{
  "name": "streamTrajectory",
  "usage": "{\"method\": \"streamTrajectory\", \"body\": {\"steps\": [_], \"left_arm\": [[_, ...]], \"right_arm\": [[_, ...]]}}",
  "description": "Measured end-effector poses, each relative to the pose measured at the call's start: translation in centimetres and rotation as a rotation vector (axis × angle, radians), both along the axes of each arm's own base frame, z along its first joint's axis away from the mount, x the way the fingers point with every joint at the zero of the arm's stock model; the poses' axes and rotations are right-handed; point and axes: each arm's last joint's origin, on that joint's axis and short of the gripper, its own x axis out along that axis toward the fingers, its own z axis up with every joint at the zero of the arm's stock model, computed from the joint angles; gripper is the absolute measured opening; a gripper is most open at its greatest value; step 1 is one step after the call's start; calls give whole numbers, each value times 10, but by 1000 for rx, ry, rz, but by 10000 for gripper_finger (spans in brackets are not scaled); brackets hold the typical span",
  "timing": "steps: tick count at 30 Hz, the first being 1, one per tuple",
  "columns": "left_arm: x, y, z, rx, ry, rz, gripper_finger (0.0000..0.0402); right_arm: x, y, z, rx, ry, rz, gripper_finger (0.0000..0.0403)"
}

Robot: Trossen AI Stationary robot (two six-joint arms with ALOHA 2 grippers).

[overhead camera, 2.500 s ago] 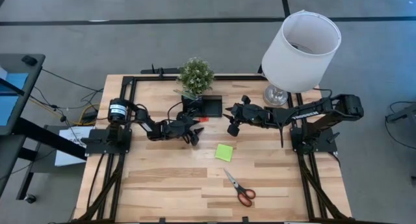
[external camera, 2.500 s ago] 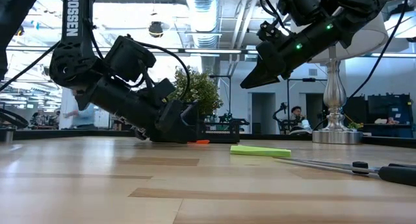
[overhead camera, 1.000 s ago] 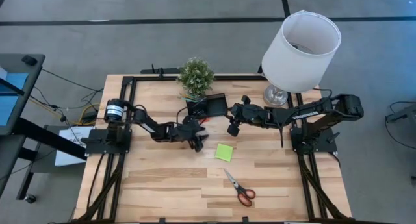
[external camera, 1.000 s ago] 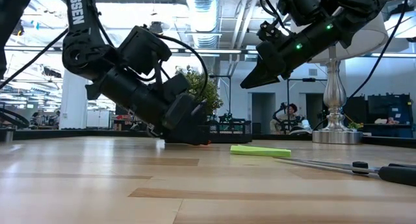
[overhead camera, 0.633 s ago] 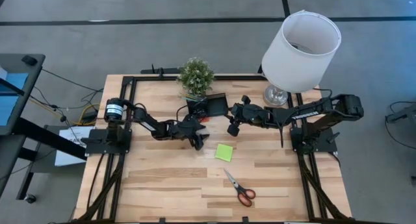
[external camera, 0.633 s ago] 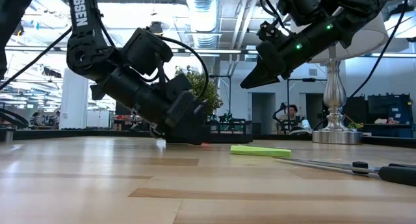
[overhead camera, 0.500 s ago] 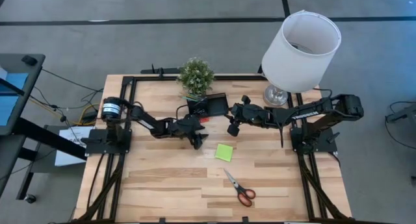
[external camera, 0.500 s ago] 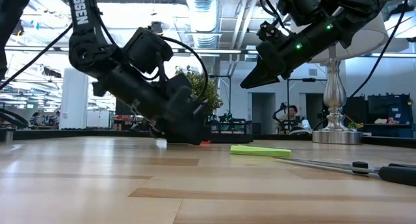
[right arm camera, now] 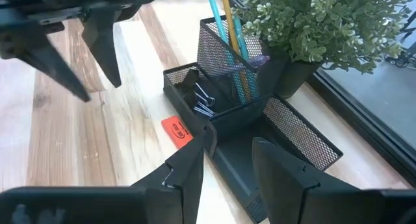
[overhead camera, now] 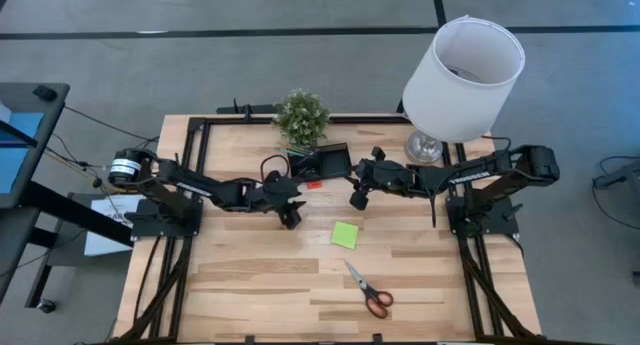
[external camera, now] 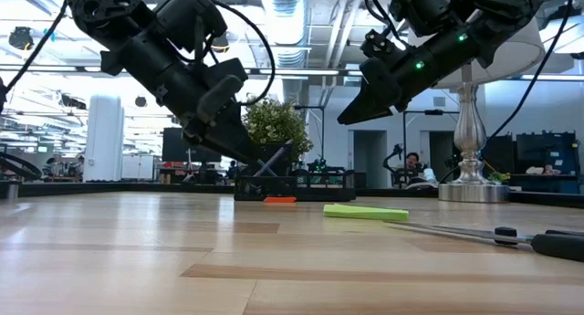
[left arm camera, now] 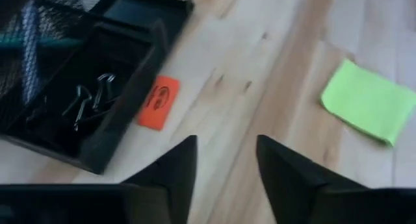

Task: Pick and place office supplies into organizer
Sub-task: Put the orange eraser into the black organizer

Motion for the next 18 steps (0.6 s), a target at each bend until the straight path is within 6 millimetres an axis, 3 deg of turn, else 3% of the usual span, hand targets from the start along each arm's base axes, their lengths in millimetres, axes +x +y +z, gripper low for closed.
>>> {"method": "streamTrajectory", "body": {"steps": [9,15,18], "left_arm": [[2,5,-3,-20,-5,10,10],[15,9,-11,17,-104,63,1],[21,13,-25,-5,-132,103,0]], "right_arm": [[0,0,0,0,-1,0,127],[0,0,0,0,-1,0,127],[0,0,0,0,0,0,127]]}}
